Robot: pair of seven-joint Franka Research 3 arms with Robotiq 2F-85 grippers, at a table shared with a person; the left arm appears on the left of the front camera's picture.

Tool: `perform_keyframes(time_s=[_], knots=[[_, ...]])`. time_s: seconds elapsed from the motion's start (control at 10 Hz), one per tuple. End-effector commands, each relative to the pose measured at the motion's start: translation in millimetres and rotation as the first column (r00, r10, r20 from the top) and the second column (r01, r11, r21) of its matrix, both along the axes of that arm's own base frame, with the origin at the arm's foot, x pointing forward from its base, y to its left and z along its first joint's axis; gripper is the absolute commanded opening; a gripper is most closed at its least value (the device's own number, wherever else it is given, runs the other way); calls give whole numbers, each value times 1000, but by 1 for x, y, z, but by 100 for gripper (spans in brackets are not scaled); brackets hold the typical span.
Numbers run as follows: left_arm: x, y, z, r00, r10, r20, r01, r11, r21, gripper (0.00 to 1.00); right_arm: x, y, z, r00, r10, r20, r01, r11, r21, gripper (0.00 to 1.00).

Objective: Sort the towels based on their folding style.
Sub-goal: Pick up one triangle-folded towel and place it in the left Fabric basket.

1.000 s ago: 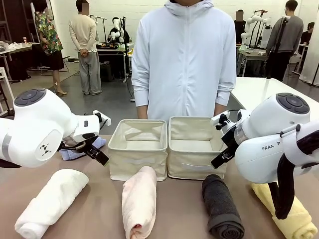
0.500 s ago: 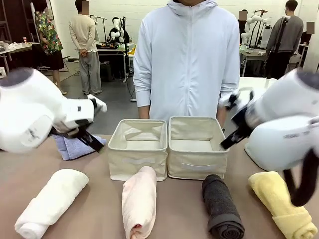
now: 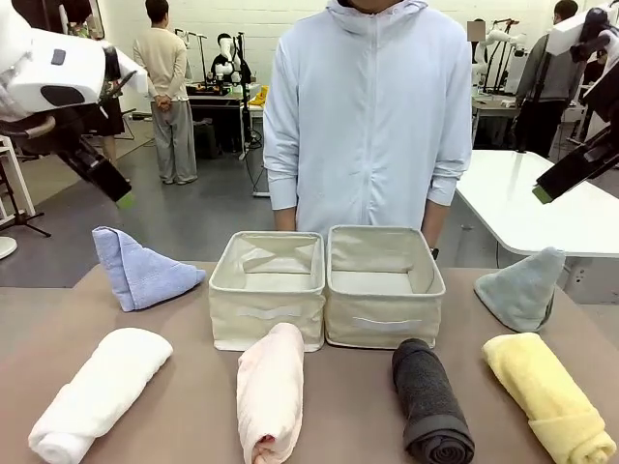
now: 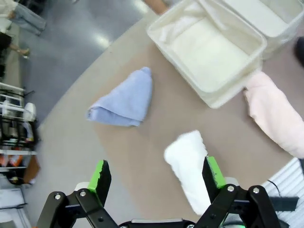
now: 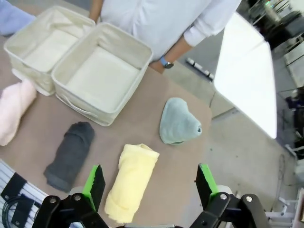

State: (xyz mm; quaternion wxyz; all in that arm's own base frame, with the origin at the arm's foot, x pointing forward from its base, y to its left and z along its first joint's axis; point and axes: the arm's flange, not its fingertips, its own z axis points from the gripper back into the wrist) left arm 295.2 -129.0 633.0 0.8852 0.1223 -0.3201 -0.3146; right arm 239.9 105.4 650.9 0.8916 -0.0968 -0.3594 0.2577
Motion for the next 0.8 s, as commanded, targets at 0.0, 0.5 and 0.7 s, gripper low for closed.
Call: perform_keyframes(time_s=[0.0,0.5,0.7], knots=[[5,7,-10,997,-5,-78,2,999,-46,100,27,0,-28,1000,19,-17,-18,999,30,100],[19,50,11,978,-170,-122,149,975,-165,100,27,-59,15,948,309,-75,-286,932,223,100],[37,122,24,899,-417,-133,336,852,-402,100,47,-134,34,882,469,-46,-385,773,505,100]])
